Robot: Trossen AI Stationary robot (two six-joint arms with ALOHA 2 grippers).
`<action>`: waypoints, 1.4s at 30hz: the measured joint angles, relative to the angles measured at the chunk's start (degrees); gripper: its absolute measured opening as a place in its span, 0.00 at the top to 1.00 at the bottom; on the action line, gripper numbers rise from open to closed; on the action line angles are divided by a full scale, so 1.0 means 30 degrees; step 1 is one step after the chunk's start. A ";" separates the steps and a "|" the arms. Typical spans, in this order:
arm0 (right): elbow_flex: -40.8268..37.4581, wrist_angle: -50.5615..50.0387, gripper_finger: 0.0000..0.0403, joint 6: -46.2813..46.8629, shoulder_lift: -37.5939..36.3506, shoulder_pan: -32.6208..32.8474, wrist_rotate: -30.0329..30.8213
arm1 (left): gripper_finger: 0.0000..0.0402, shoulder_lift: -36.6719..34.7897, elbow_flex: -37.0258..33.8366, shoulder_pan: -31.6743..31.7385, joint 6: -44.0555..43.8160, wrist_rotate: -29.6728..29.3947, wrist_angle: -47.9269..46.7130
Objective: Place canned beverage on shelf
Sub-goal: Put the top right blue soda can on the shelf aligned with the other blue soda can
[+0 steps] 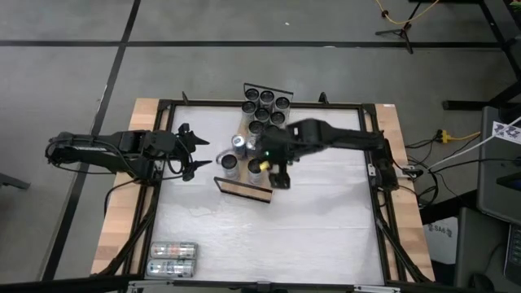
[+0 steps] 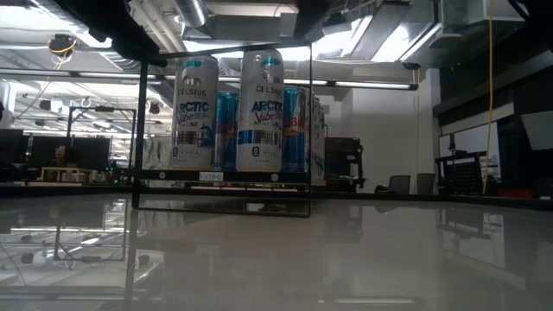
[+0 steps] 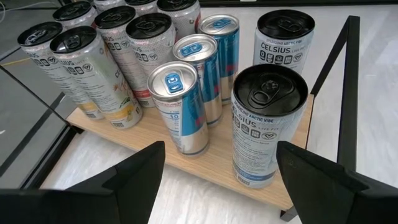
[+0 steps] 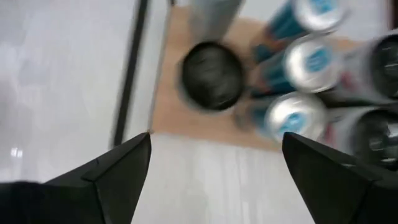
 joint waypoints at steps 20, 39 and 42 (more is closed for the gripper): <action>-0.3261 -0.1556 0.11 -0.2646 -0.1188 0.1379 -0.3170 | 0.25 0.0000 0.0000 0.0002 0.0008 0.0000 -0.0102; -1.0506 0.6794 0.11 -0.7346 -0.2796 0.0520 -0.4549 | 0.25 -0.0001 0.0000 0.0004 0.0110 0.0000 -0.0080; -1.0563 0.7358 0.11 -0.7563 -0.2776 0.0268 -0.4633 | 0.25 -0.0001 0.0000 0.0000 0.0110 0.0000 -0.0080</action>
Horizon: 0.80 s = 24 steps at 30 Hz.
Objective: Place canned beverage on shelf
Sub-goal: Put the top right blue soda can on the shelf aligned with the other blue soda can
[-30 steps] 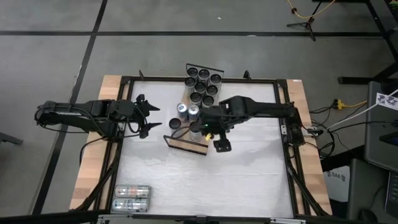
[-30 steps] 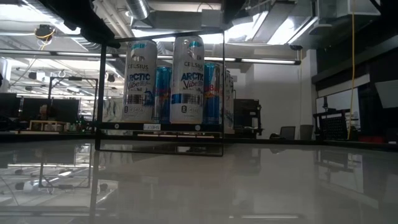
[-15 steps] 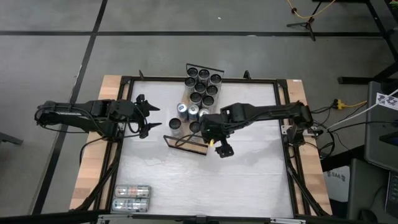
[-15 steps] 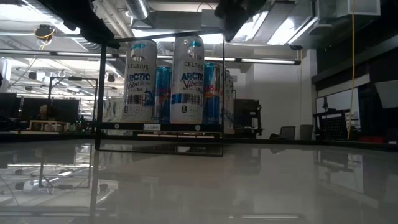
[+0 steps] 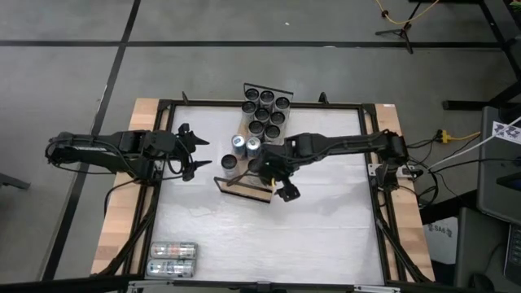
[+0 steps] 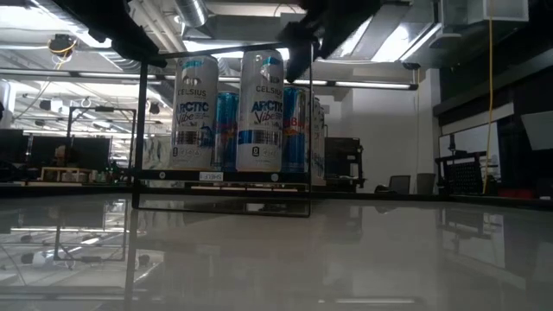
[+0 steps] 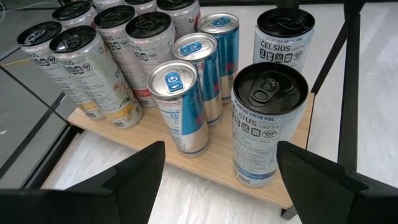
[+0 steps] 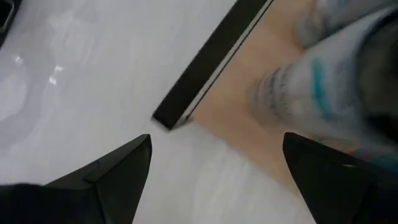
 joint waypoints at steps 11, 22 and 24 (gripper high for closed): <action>0.0007 0.1952 0.11 -0.1005 0.0000 -0.0190 -0.0575 | 0.25 0.0000 0.0000 0.0003 -0.0015 0.0002 0.0007; 0.0007 0.2945 0.11 -0.2091 0.0000 -0.0458 -0.0721 | 0.25 0.0000 0.0000 0.0000 -0.0029 0.0003 0.0015; 0.0007 0.3116 0.11 -0.2293 0.0052 -0.0519 -0.0721 | 0.25 0.0000 0.0000 0.0007 -0.0029 0.0000 0.0015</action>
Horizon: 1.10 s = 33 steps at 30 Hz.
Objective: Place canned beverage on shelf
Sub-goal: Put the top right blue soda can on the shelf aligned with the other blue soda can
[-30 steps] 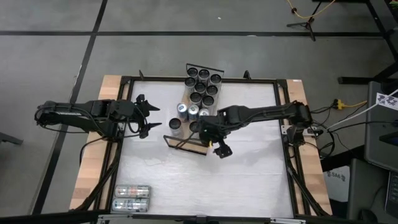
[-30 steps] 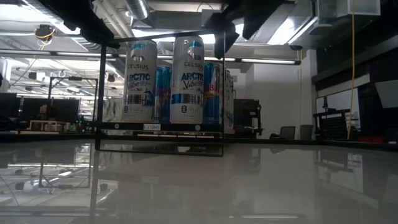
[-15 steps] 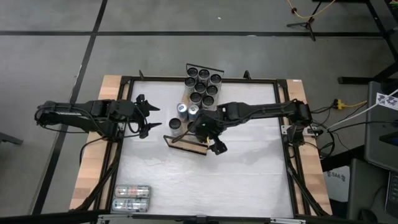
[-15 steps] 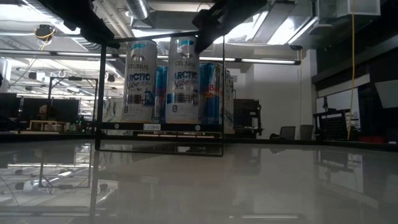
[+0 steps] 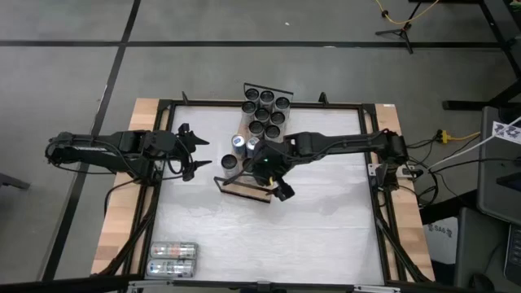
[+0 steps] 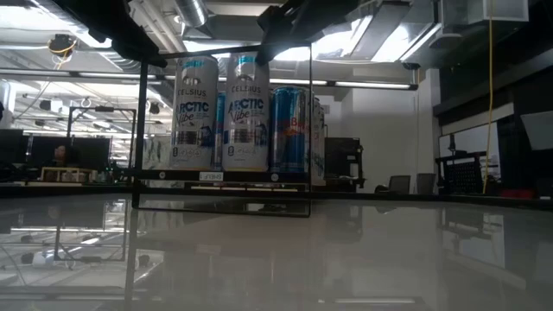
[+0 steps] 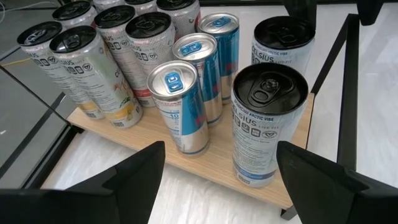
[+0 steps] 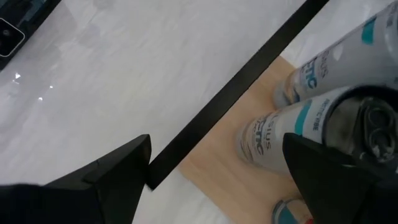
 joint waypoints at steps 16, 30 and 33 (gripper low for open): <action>0.0160 0.0504 0.11 -0.0634 0.0385 -0.0054 -0.0284 | 0.25 0.0003 0.0000 -0.0007 -0.0017 0.0007 0.0022; 0.2259 -0.2545 0.11 0.0798 -0.0409 0.0463 0.0371 | 0.25 -0.0007 0.0007 -0.0762 -0.5340 0.8167 0.0860; 0.2557 -0.3415 0.11 0.1226 -0.0736 0.0744 0.0597 | 0.25 -0.0007 0.0007 -0.1607 -0.7001 0.8617 0.0819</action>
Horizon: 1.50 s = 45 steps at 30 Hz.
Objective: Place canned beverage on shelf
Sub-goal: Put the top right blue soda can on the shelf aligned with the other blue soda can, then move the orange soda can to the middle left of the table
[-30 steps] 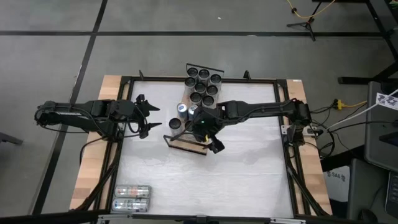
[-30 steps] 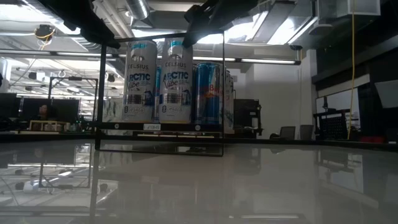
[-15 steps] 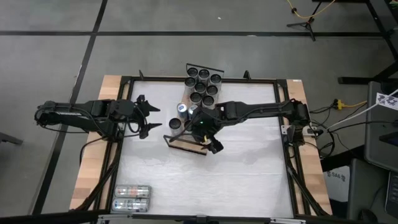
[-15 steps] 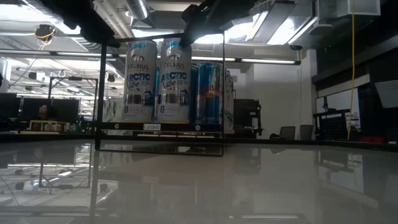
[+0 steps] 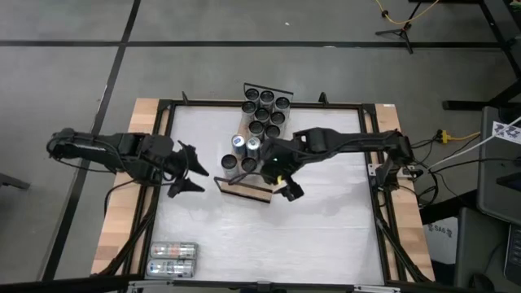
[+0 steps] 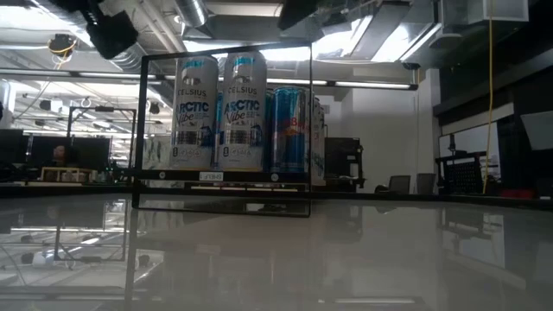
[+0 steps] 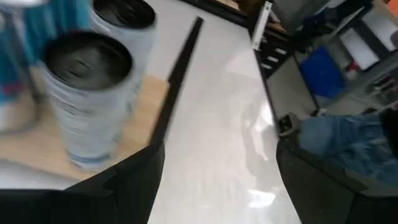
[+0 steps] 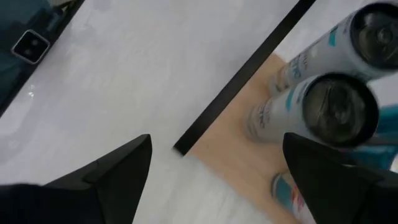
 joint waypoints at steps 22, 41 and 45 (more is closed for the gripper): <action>-0.9159 0.2173 0.11 0.6176 -0.6367 0.0635 0.1820 | 0.25 0.2677 0.0475 -0.9457 -0.7244 -0.5835 0.0346; -1.1548 0.5483 0.11 0.7653 -0.7819 0.0599 0.2098 | 0.25 1.1925 0.4777 -1.4561 -1.4036 -0.4073 -0.3260; -1.1548 0.5468 0.11 0.7651 -0.7819 0.0599 0.2091 | 0.25 1.2521 0.4801 -1.5359 -1.5493 -0.3384 -0.3745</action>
